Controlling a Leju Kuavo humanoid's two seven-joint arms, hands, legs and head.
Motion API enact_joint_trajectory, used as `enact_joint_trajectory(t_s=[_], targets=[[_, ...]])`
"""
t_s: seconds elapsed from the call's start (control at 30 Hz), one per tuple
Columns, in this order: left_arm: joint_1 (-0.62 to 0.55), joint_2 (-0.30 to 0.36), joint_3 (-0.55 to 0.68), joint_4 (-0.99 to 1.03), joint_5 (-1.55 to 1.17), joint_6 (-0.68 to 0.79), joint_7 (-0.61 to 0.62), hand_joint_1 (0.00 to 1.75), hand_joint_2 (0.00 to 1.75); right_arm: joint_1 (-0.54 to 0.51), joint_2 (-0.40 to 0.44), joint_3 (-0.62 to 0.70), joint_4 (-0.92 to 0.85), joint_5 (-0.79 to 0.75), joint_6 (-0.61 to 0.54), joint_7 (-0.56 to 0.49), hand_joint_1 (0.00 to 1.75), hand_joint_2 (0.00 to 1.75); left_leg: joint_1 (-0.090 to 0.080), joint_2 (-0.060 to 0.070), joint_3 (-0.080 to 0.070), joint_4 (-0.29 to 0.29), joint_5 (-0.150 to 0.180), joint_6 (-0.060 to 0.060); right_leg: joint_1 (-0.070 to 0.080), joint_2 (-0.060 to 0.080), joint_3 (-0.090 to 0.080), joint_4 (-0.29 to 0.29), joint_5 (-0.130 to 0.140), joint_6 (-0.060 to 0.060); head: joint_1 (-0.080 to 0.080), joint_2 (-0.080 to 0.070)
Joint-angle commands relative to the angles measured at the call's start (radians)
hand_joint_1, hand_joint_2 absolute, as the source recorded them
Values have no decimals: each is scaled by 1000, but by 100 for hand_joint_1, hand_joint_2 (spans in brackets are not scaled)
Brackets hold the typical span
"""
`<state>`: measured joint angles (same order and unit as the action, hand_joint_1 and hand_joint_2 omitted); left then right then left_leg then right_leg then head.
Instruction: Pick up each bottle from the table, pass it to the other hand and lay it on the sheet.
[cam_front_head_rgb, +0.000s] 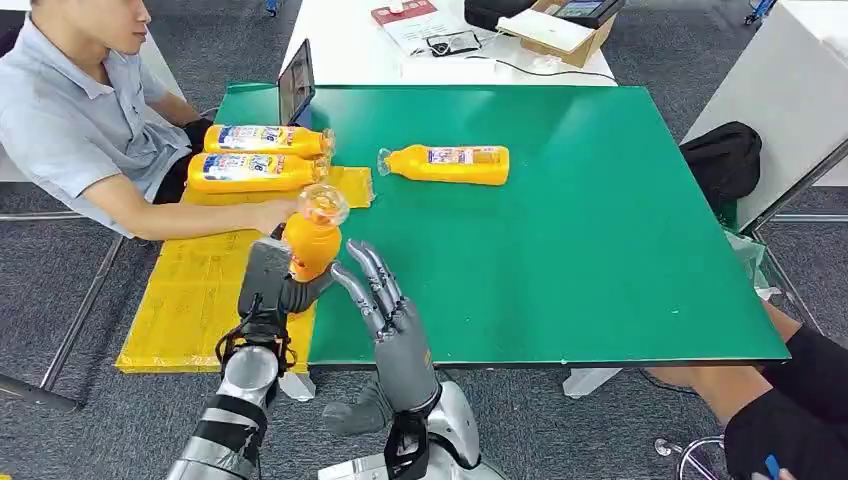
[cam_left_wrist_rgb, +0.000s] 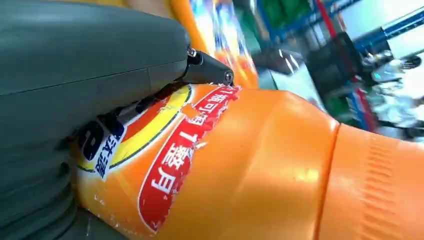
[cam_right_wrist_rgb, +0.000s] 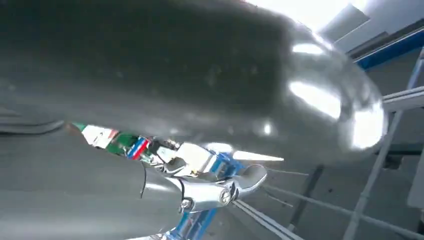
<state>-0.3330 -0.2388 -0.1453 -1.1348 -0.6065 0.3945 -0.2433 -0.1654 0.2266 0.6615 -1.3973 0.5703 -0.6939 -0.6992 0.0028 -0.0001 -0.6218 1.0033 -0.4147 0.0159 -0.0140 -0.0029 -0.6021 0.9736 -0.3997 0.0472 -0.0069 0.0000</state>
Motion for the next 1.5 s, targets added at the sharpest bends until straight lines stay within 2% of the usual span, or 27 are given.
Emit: enact_joint_trajectory(t_s=[0.03, 0.1, 0.23, 0.3, 0.33, 0.37, 0.47, 0.5, 0.53, 0.57, 0.6, 0.63, 0.73, 0.77, 0.83, 0.9, 1.03, 1.1, 1.23, 1.27, 1.3, 1.37, 1.5], targets=[[-244, 167, -35, 447, -402, 76, 146, 169, 175, -42, -47, 70, 18, -32, -4, 1, 0, 0, 0, 0, 5, -1, -1, -1, 1, 0, 5, 0, -1, -2, 0, 0], [-244, 167, -35, 447, -402, 76, 146, 169, 175, -42, -47, 70, 18, -32, -4, 1, 0, 0, 0, 0, 5, -1, -1, -1, 1, 0, 5, 0, -1, -2, 0, 0], [-311, 201, -32, 623, -589, 38, 203, 175, 175, -39, -57, 61, 23, -64, 6, 1, 0, 0, 1, 2, 6, -1, -1, -2, 1, 2, 5, 0, -1, -2, 0, 0], [-310, 188, -9, 640, -574, 10, 192, 140, 175, -42, -58, 55, 30, -76, 14, 1, 0, 0, 1, 1, 6, -1, -1, -2, 1, 1, 6, 0, -2, -2, 0, 0], [-309, 182, -1, 649, -563, -9, 181, 106, 175, -46, -58, 53, 35, -82, 16, 1, 0, 0, 1, 1, 6, -1, -1, -2, 1, 0, 5, 0, -2, -2, 0, 0], [-308, 174, 13, 659, -549, -43, 151, 110, 175, -50, -60, 57, 37, -92, 13, 1, 0, 0, 1, 1, 4, -1, 0, -1, 1, 1, 4, 0, -1, -1, 0, 0], [-295, 157, 38, 668, -511, -99, 96, 37, 175, -54, -67, 63, 35, -121, 22, 1, 0, 0, 1, 1, 4, -1, 0, -1, 0, 1, 4, 0, -1, -1, 0, 0], [-291, 143, 76, 669, -441, -178, 23, 49, 175, -56, -71, 67, 36, -139, 33, 1, 0, 0, 1, 1, 6, -1, -1, -2, 0, 1, 6, 0, -2, -2, 0, 0], [-287, 138, 87, 668, -418, -201, 1, 45, 175, -59, -74, 72, 33, -151, 38, 1, 0, 0, 0, 1, 4, -1, 0, -1, 0, 1, 4, 0, -1, -1, 0, 0], [-285, 135, 112, 668, -370, -260, -38, 14, 175, -65, -78, 78, 40, -165, 37, 1, 0, 0, 0, 0, 3, -1, 0, -1, 0, 1, 4, 0, 0, -1, 0, 0], [-283, 135, 120, 666, -345, -294, -58, 0, 175, -74, -82, 89, 50, -176, 30, 1, 0, 0, 0, 1, 6, -1, -1, -2, 0, 1, 6, 0, -1, -2, 0, 0], [-283, 135, 120, 666, -345, -294, -58, 0, 175, -74, -82, 89, 50, -176, 30, 1, 0, 0, 0, 0, 4, -1, 0, -1, 0, 1, 4, 0, -1, -1, 0, 0], [-278, 131, 170, 651, -237, -393, -114, 0, 175, -85, -79, 98, 67, -236, 39, 1, 0, 0, 1, 0, 6, 0, -1, -2, 1, 1, 6, 0, -1, -2, 0, 0], [-278, 126, 207, 641, -160, -474, -157, 0, 175, -88, -76, 102, 71, -249, 44, 1, 0, 0, 0, 0, 6, -1, 0, -1, 0, 0, 6, 0, -1, -2, 0, 0], [-278, 125, 213, 637, -147, -485, -163, 0, 175, -89, -76, 101, 74, -251, 45, 1, 0, 0, 0, 1, 8, -1, -1, -2, 0, 2, 9, -1, -1, -2, 0, 0], [-267, 120, 237, 595, -58, -576, -195, 0, 175, -95, -75, 115, 89, -260, 40, 1, 0, 0, 0, -1, 8, -1, 0, -1, 0, 1, 8, 0, 0, -2, 0, 0], [-232, 97, 266, 504, 39, -591, -260, 0, 175, -98, -79, 126, 105, -256, 19, 1, 0, 0, 0, -1, 9, -1, 0, -2, 0, 0, 9, 0, -1, -2, 0, 0], [-164, 32, 294, 287, 170, -548, -274, 0, 175, -92, -88, 115, 90, -223, -4, 1, 0, 0, 1, 0, 9, -1, 0, -2, 1, 1, 10, -1, -1, -2, 0, 0], [-71, -33, 284, 5, 380, -507, -244, 0, 175, -77, -85, 81, 81, -198, -4, 1, 0, 0, 1, -3, 5, 0, 1, -1, 0, -2, 6, 0, -1, -1, 0, 0], [-49, -36, 269, -54, 453, -514, -210, 0, 175, -72, -86, 67, 71, -168, -4, 1, 0, 175, 1, -3, 6, 2, -2, -1, 1, -2, 8, 1, -3, -1, 0, 0], [-24, -50, 269, -111, 572, -509, -192, 0, 175, -60, -84, 38, 70, -147, -4, 1, 0, 175, 1, -3, 4, 1, 0, -1, 1, -2, 6, 1, -1, -1, 0, 0], [8, -52, 256, -161, 640, -503, -179, 0, 175, -46, -94, 6, 44, -153, 19, 1, 0, 175, 1, -1, 5, 1, -2, -1, 1, 0, 6, 1, -2, -2, 0, 0], [95, -52, 232, -263, 804, -476, -169, 0, 175, 14, -89, -155, 5, -54, 76, 7, 0, 175, 1, -3, 6, 0, -2, -2, 1, -2, 8, 0, -2, -2, 0, 0]])
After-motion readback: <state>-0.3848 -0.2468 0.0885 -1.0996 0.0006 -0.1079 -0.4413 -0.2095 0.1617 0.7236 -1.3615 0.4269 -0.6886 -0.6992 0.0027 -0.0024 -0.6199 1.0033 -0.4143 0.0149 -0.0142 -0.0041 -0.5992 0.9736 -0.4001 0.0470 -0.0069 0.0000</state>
